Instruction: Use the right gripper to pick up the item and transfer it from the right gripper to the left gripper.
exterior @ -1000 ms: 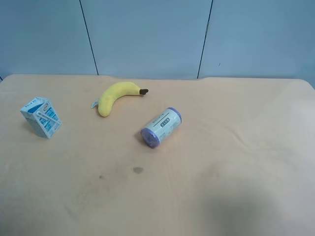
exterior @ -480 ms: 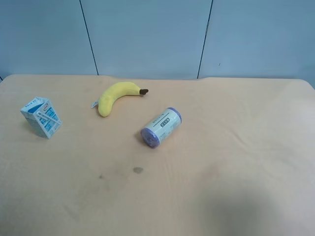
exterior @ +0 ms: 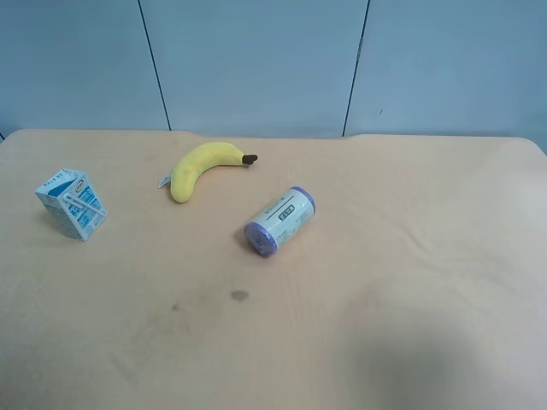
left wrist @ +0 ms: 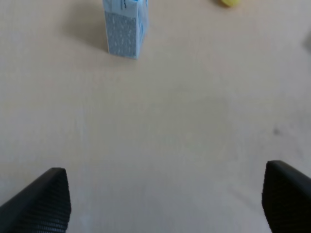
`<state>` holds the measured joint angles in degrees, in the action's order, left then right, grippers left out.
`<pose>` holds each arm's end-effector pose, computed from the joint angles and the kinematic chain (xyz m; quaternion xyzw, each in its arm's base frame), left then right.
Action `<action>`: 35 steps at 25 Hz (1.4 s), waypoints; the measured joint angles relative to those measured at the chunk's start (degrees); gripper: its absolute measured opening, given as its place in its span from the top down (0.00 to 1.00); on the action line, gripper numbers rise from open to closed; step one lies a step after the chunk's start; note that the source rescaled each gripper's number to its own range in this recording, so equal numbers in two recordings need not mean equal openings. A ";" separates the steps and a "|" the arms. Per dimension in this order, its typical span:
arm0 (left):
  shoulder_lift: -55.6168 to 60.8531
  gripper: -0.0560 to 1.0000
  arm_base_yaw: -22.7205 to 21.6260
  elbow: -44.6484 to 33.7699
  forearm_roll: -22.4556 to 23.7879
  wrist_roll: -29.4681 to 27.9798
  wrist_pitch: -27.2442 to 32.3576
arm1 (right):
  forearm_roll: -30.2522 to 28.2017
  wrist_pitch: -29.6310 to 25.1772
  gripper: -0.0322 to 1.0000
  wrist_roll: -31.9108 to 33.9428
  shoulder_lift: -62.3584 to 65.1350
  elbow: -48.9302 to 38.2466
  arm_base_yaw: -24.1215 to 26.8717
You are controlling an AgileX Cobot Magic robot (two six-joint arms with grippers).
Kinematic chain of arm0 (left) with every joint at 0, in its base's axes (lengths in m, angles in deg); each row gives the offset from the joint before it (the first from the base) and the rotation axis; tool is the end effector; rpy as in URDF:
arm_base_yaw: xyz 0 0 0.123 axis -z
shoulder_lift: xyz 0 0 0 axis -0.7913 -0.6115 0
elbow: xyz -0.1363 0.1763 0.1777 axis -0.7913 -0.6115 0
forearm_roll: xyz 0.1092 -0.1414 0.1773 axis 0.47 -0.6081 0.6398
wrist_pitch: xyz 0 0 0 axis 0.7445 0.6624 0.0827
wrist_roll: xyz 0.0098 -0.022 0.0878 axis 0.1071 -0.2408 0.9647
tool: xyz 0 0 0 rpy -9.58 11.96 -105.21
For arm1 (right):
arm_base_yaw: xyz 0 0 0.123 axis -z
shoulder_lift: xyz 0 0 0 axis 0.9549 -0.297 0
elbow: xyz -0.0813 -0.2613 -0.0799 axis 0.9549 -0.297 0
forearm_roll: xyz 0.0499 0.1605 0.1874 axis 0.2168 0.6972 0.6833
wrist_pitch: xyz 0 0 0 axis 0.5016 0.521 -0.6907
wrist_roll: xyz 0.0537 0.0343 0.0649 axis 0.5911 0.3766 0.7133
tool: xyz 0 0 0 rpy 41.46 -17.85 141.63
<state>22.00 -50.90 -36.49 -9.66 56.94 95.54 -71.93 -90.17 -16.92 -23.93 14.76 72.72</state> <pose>0.0187 -0.0054 0.2794 0.0132 0.8855 -0.0342 0.4633 -0.0062 -0.0011 0.2769 -0.0055 0.8556 -0.0108 0.5176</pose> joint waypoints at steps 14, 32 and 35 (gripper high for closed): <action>8.94 0.07 -3.03 -0.37 -0.04 0.00 0.00 | -0.12 0.00 0.23 0.00 0.00 0.00 0.00; 8.94 0.07 -6.96 -0.37 0.86 -0.14 0.00 | -0.13 0.00 0.24 0.00 0.00 0.00 0.00; 8.94 0.07 -6.96 -0.37 0.90 -0.14 0.00 | -0.13 0.00 0.24 0.00 0.00 0.00 0.00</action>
<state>30.94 -57.87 -36.87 -8.76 56.80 95.54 -72.06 -90.17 -16.92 -23.93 14.76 72.72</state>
